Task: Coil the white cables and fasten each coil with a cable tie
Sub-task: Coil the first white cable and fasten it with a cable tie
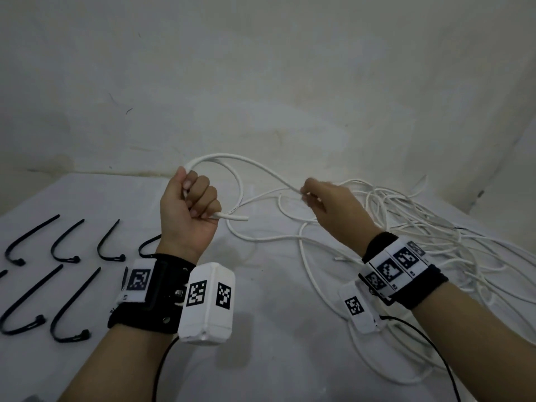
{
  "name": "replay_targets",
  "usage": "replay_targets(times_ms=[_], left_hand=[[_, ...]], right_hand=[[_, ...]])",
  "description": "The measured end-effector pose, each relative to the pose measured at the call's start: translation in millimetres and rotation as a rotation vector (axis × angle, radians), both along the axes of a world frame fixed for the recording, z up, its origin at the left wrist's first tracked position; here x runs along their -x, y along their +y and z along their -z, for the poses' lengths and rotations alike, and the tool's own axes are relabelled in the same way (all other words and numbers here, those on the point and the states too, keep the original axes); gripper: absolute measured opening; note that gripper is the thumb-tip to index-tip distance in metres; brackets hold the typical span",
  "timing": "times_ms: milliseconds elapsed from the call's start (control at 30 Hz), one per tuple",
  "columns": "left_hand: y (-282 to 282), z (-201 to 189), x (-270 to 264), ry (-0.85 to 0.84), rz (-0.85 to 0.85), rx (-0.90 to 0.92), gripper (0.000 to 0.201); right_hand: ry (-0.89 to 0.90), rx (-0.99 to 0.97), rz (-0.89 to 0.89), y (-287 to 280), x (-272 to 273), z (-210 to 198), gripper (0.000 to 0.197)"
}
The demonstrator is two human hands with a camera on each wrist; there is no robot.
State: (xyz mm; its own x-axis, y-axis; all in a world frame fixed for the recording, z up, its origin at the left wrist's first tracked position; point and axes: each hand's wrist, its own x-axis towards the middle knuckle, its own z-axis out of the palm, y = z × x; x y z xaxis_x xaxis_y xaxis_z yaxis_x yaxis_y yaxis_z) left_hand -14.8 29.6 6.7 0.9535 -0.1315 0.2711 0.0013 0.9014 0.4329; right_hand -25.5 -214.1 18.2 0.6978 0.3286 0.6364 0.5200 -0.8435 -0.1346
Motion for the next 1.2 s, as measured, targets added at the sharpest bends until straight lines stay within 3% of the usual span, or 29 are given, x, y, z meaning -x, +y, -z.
replay_targets(times_ms=[133,233,333,400,500,633,800,933,1100,1200], left_hand=[[5.5,3.3,-2.1,0.009,-0.015,0.024,0.035],[6.7,4.6,-3.6,0.02,-0.023,0.04,0.043],[2.5,5.0,-3.7,0.024,-0.037,0.008,0.043],[-1.3,6.3,-3.7,0.024,-0.052,-0.019,0.045],[-6.8,6.9,-3.3,0.011,-0.069,-0.069,0.049],[-16.5,9.0,-0.1,-0.019,-0.084,-0.197,0.041],[-29.8,11.9,5.3,-0.075,-0.075,-0.407,0.036],[-40.5,10.8,15.0,-0.13,-0.052,-0.656,0.036],[-54.6,11.7,30.7,-0.215,0.017,-0.951,0.036],[-55.1,11.7,32.3,-0.201,0.13,-0.907,0.039]], right_hand=[[0.204,0.354,0.067,-5.2,6.7,13.1,0.04],[0.293,0.512,0.116,-8.0,10.9,16.0,0.07],[0.155,0.588,0.015,-3.6,15.4,17.5,0.079],[-0.008,0.616,-0.089,2.4,18.7,20.3,0.074],[-0.113,0.592,-0.207,16.4,25.1,21.2,0.062],[-0.148,0.516,-0.267,28.4,34.5,12.4,0.045],[-0.159,0.459,-0.254,33.4,38.4,-0.1,0.037],[-0.123,0.367,-0.253,36.3,41.7,-10.3,0.013],[-0.116,0.257,-0.246,38.2,36.8,-24.0,0.029],[-0.037,0.209,-0.209,35.7,29.1,-26.0,0.032]])
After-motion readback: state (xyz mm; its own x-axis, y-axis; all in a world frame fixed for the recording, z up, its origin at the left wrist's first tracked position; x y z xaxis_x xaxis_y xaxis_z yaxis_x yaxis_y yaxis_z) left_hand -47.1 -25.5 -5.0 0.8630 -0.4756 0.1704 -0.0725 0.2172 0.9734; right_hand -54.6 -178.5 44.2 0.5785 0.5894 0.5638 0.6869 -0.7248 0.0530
